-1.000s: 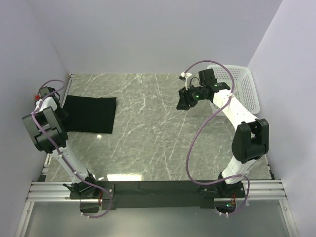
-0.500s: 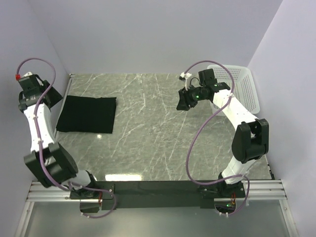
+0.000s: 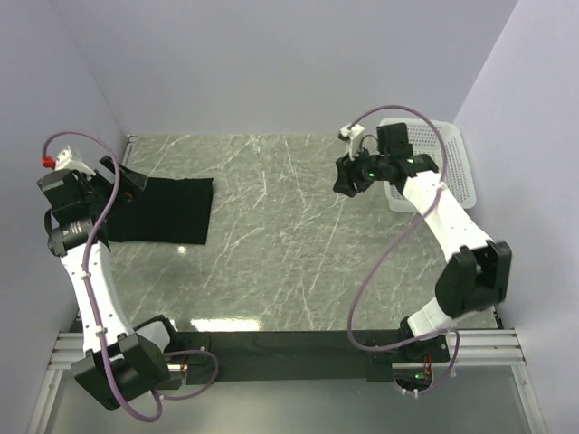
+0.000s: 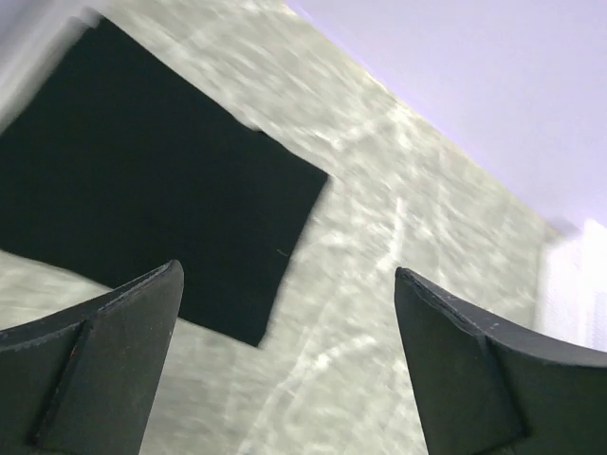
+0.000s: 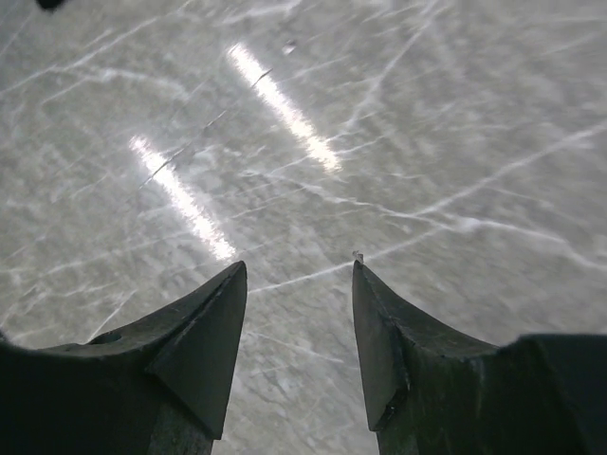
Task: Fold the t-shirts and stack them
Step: Neatly place the folded tshirt to the corner
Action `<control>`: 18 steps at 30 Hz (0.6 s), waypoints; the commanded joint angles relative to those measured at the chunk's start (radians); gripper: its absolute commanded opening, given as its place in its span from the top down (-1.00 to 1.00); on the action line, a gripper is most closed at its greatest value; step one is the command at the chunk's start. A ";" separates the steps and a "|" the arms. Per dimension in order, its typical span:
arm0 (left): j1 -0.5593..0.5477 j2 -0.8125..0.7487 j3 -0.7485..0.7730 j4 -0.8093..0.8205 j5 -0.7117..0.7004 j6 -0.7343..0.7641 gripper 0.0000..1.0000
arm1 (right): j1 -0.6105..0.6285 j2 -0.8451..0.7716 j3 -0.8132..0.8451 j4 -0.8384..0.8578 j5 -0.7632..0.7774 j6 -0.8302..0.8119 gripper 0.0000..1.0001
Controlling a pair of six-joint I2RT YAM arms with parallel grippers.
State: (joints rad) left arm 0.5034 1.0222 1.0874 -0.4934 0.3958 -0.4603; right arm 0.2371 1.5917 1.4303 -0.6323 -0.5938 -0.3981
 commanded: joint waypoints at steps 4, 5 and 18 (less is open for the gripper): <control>-0.038 -0.063 -0.069 0.059 0.187 -0.040 -0.99 | -0.077 -0.186 -0.024 0.091 0.141 0.105 -0.20; -0.054 -0.071 -0.069 0.040 0.180 -0.032 -0.99 | -0.116 -0.196 -0.021 0.086 0.137 0.132 -0.21; -0.201 -0.197 -0.162 -0.034 -0.104 0.026 -0.99 | -0.266 -0.438 -0.203 0.201 0.365 0.324 -0.85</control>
State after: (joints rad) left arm 0.3046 0.8368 0.9478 -0.5198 0.3759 -0.4541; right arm -0.0242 1.2179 1.2556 -0.4999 -0.3420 -0.1192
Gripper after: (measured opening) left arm 0.994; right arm 0.922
